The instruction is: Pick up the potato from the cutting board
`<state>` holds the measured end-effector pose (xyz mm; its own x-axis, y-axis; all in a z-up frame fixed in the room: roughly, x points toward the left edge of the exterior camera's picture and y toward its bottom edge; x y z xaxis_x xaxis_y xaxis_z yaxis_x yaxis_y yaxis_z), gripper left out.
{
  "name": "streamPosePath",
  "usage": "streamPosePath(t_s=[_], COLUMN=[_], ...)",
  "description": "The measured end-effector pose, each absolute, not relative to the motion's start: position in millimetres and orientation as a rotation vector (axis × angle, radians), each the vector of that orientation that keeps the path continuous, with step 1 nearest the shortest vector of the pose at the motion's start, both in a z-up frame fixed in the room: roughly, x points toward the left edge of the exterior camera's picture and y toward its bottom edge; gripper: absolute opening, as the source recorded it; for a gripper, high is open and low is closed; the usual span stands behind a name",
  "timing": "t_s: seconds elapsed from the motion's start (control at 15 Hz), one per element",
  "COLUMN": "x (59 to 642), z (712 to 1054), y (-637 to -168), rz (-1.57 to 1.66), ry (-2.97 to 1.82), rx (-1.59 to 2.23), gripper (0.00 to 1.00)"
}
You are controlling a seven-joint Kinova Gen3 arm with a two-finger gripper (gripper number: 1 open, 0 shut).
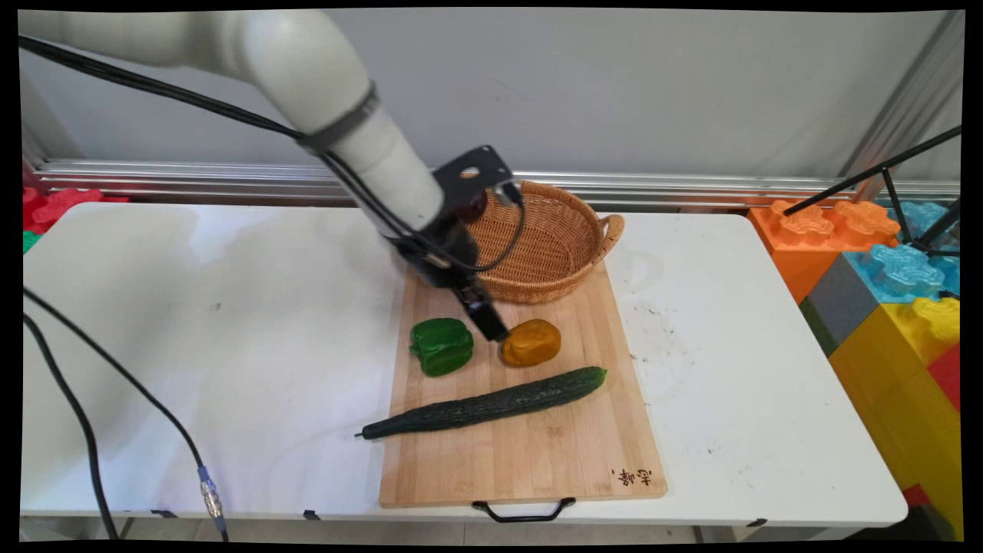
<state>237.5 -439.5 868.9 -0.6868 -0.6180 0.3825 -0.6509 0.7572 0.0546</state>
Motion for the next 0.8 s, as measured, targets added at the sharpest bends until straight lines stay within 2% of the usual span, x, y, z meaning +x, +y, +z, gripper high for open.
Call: streamPosePath(t_s=[0.67,0.73,0.8], x=[198,196,194], z=[797,794,792], y=[-468,-470,-471], rz=[0.061,0.064,0.068], ry=[-2.498,-2.495,-2.496], rx=[1.102,1.101,1.099], gripper=[1.00,0.00,0.00])
